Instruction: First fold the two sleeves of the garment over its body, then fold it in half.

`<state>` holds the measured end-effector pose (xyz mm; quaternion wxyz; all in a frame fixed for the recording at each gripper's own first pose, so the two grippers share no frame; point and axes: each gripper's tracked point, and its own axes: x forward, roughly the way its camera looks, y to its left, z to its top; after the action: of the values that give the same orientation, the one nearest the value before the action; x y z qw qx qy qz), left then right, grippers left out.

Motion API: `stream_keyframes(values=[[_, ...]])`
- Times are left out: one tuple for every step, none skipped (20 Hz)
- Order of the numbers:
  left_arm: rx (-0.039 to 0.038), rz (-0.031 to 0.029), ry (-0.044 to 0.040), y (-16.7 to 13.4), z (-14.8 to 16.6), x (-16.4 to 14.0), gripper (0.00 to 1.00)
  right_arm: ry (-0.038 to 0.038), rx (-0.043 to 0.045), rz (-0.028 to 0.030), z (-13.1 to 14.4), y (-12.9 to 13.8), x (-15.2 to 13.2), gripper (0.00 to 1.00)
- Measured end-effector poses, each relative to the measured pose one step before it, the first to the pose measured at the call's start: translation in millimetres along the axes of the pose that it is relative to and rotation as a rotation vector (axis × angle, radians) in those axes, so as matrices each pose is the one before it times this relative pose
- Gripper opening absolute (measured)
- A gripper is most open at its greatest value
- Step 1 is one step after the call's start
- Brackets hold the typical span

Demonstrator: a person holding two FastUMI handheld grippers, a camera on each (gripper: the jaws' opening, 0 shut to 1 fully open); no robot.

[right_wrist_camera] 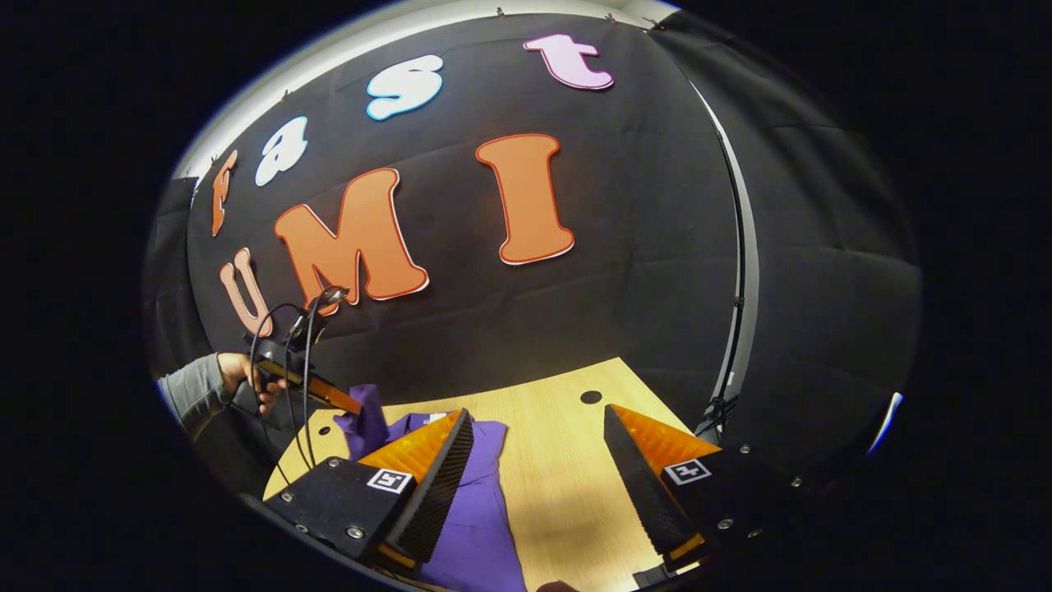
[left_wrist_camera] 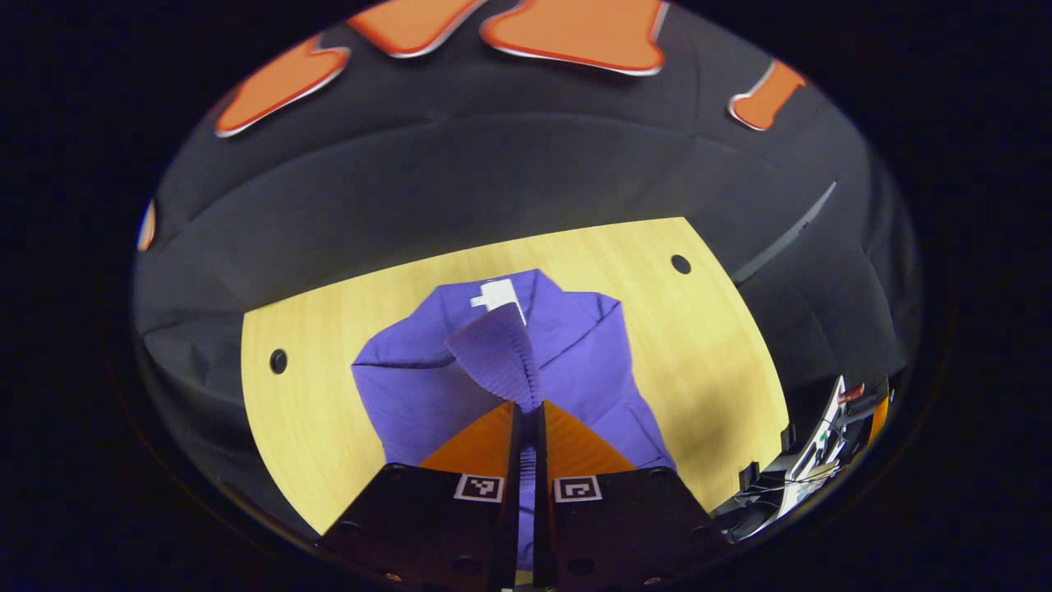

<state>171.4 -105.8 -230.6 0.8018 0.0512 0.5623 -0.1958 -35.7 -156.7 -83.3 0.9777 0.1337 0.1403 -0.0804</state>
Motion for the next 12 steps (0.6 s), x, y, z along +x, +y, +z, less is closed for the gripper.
stream_keyframes(values=[[0.02098,-0.01613,0.00011,-16.06,4.14,6.09,0.08,-0.00399,-0.00426,-0.00151,1.0,-1.48,-0.7,0.95],[0.02038,-0.00323,-0.00163,-11.71,4.56,5.75,0.08,-0.00285,-0.00309,0.0018,-0.09,-1.01,0.21,0.95],[0.02319,0.00296,-0.01187,-9.08,5.79,4.91,0.1,-0.00011,-0.00458,-0.00056,-0.34,-1.95,-2.22,0.95],[0.01924,-0.00588,-0.01869,-9.35,6.76,3.67,0.11,0.00183,-0.00437,0.00308,-0.56,-1.07,-1.6,0.95],[0.01434,-0.00772,-0.02708,-10.18,6.82,1.3,0.2,0.00399,-0.00404,-0.0011,-0.51,0.13,-1.21,0.95],[0.00748,-0.01553,-0.02852,-9.94,5.29,-0.14,0.24,-0.00051,-0.0024,0.00831,-0.02,3.2,0.31,0.95],[0.00307,-0.02715,-0.02301,-11.63,3.42,-3.56,0.3,0.00573,-0.00285,0.00313,-1.32,0.63,0.19,0.95],[0.00268,-0.01915,-0.01755,-6.36,1.28,-7.03,0.33,0.0069,-0.0035,0.00469,-2.31,-0.38,-0.44,0.95],[0.00439,-0.01762,-0.02516,-5.35,0.91,-6.48,0.37,0.00471,-0.00569,0.00123,-2.12,-0.13,-0.52,0.95],[0.0042,-0.00745,-0.02951,-3.03,1.43,-7.53,0.39,0.00324,-0.00811,0.00267,-1.14,0.46,0.69,0.96],[0.00882,-0.00518,-0.04022,-2.07,2.07,-10.88,0.52,0.00381,-0.00648,0.00465,-2.14,2.43,0.8,0.96],[0.01055,0.00795,-0.04412,1.77,2.96,-11.11,0.59,0.0049,-0.0034,0.00694,-0.52,2.17,-0.18,0.95]])
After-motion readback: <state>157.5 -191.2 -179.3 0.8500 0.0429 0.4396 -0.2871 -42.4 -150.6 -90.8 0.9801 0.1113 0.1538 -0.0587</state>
